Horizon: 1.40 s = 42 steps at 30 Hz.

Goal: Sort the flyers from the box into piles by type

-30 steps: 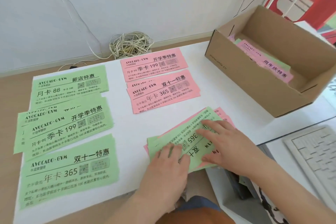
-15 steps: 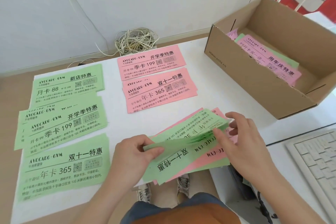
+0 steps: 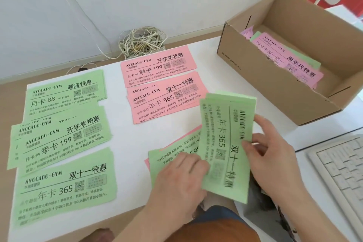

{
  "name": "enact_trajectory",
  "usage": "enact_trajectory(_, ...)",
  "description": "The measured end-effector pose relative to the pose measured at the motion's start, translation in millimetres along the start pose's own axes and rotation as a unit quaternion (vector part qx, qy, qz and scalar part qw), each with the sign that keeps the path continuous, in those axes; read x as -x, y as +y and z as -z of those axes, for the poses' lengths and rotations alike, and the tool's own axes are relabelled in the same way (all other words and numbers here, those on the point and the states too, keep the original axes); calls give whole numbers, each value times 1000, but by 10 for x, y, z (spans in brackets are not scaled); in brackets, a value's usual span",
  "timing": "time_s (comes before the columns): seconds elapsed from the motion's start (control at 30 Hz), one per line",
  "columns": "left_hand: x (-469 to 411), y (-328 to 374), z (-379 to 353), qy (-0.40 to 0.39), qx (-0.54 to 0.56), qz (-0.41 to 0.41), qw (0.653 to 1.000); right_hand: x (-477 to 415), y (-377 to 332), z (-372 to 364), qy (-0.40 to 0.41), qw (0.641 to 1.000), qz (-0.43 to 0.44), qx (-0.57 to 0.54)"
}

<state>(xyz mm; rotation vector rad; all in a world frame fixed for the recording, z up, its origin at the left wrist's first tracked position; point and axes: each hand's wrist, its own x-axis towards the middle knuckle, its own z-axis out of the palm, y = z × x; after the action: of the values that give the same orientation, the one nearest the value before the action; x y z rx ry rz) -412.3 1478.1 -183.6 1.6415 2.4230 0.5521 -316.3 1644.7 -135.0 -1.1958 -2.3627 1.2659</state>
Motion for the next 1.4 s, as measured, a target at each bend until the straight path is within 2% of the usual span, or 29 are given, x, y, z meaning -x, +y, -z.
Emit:
enact_trajectory(0.07, -35, -72, -6, -53, -60, 74, 994, -99, 14, 134, 12, 999, 18, 50)
enact_trajectory(0.13, -55, -109, -37, -97, -106, 104, 984, -215, 39, 230, 11, 997, 19, 71)
enact_trajectory(0.27, -95, -91, -67, -112, -142, 98, 979, -480, 94, 345, -52, 998, -16, 30)
enact_trajectory(0.5, -152, -18, -36, -167, -162, 116, 966, -714, 25, 221, -129, 963, 101, 215)
enact_trajectory(0.6, -196, 34, -76, -192, -168, 134, 958, -773, -25, 106, -128, 947, 141, 257)
enact_trajectory(0.7, -240, 31, -75, -183, -185, 135, 956, -804, -72, -25, -134, 938, 180, 264)
enact_trajectory(0.83, -233, 68, -35, -182, -172, 149, 957, -819, -1, -174, -152, 909, 229, 314)
enact_trajectory(1.0, -216, 203, -135, -249, -158, 188, 937, -890, 48, -165, -135, 902, 192, 362)
enact_trajectory(1.07, -287, 247, -60, -278, -146, 195, 929, -921, 34, -77, -126, 926, 142, 325)
enact_trajectory(1.2, -304, 212, 39, -281, -158, 174, 931, -981, 123, 129, -84, 987, 48, 131)
enact_trajectory(1.33, -277, 161, 108, -283, -181, 154, 929, -993, 198, 213, -49, 998, -31, -41)
enact_trajectory(1.4, -232, 100, 162, -240, -160, 178, 941, -986, 200, 265, -17, 995, -48, -86)
